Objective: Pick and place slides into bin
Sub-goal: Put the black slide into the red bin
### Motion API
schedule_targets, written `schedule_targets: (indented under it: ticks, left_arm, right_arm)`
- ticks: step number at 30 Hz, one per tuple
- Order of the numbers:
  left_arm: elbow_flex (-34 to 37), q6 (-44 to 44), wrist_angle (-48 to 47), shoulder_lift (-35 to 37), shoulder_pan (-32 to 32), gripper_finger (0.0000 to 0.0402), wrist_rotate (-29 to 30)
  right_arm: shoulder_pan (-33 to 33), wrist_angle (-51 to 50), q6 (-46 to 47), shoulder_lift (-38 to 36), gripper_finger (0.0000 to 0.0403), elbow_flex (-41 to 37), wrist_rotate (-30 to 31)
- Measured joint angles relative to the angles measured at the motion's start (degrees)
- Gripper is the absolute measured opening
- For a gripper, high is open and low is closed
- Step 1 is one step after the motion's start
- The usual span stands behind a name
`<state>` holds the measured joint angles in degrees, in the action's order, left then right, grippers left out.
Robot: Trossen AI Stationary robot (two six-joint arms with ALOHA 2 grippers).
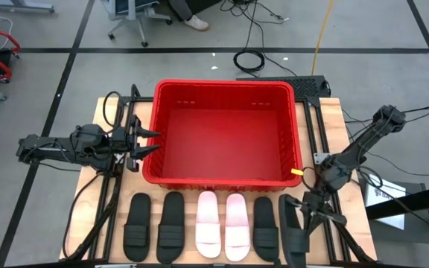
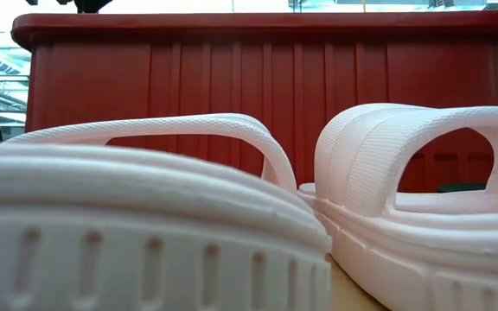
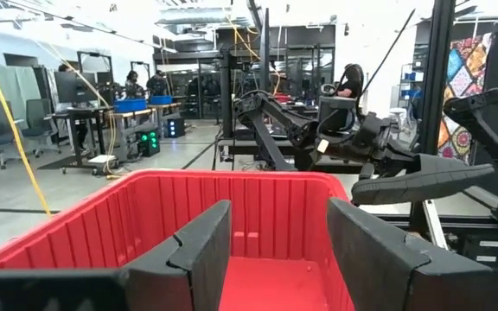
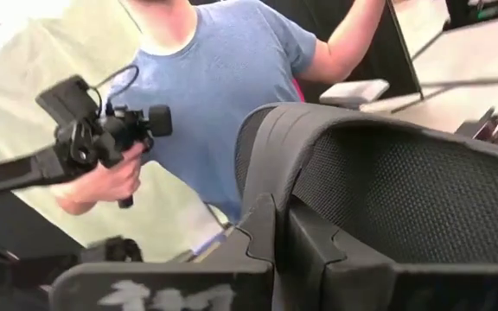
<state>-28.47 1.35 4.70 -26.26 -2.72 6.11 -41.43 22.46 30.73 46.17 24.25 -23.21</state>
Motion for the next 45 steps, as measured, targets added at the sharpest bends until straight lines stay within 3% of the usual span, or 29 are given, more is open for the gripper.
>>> schedule_targets:
  ticks: [9, 22, 45]
  left_arm:
    - [0.0, -0.6, 0.01, 0.0, 0.02, 0.0198, 0.0]
    - [0.0, -1.67, 0.01, 0.0, 0.02, 0.0198, -0.02]
    - [0.0, -0.23, 0.12, 0.0, 0.02, 0.0198, -0.09]
  right_arm:
    - [6.58, 0.02, -8.72, 0.0, 0.0003, 0.03, -6.34]
    - [12.63, -0.84, -12.02, 0.02, 0.0005, 3.39, -11.9]
    - [32.69, -20.9, -20.81, 3.02, 0.0006, 20.11, -14.49]
